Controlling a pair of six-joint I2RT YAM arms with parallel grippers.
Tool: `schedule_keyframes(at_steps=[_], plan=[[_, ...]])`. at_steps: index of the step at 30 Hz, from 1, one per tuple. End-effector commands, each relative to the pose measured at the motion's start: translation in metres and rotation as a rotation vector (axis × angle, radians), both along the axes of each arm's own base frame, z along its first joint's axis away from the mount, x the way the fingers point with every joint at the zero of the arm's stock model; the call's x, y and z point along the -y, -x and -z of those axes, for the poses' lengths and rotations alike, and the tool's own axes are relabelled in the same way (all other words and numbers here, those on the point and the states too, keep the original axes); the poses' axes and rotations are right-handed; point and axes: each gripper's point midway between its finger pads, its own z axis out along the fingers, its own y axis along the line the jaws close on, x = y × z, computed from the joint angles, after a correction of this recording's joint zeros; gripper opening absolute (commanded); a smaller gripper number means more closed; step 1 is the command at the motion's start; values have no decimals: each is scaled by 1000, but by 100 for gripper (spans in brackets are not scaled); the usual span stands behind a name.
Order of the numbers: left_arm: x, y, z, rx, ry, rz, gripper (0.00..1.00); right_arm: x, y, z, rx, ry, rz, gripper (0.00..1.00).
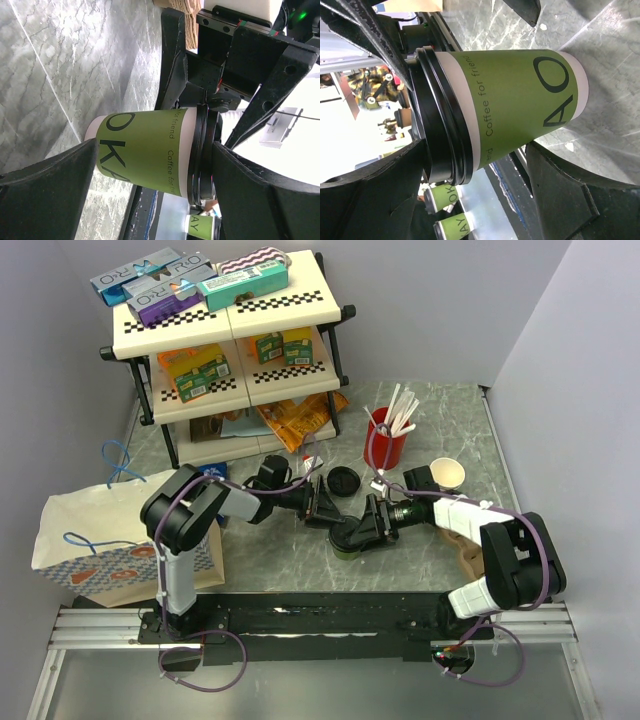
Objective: Pack the takeout coffee
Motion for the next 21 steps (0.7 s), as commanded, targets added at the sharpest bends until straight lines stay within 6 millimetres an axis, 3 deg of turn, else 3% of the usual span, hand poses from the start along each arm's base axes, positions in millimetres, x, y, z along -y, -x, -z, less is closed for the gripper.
schedule_keyframes(at_steps=[1, 7, 11, 14, 21], plan=[[-35, 2, 116, -129, -381, -192, 94, 20, -2, 61, 115, 304, -10, 81], [-39, 7, 120, -126, -398, -188, 93, 13, 1, 53, 179, 286, -45, 81], [-28, -4, 104, -14, -360, -133, 93, 2, 6, 16, 320, 115, -70, 86], [-20, -13, 86, 48, -323, -112, 94, 0, 8, 3, 386, 67, -56, 89], [5, -31, 14, 216, -123, -32, 98, -2, 11, -26, 480, 7, -84, 95]])
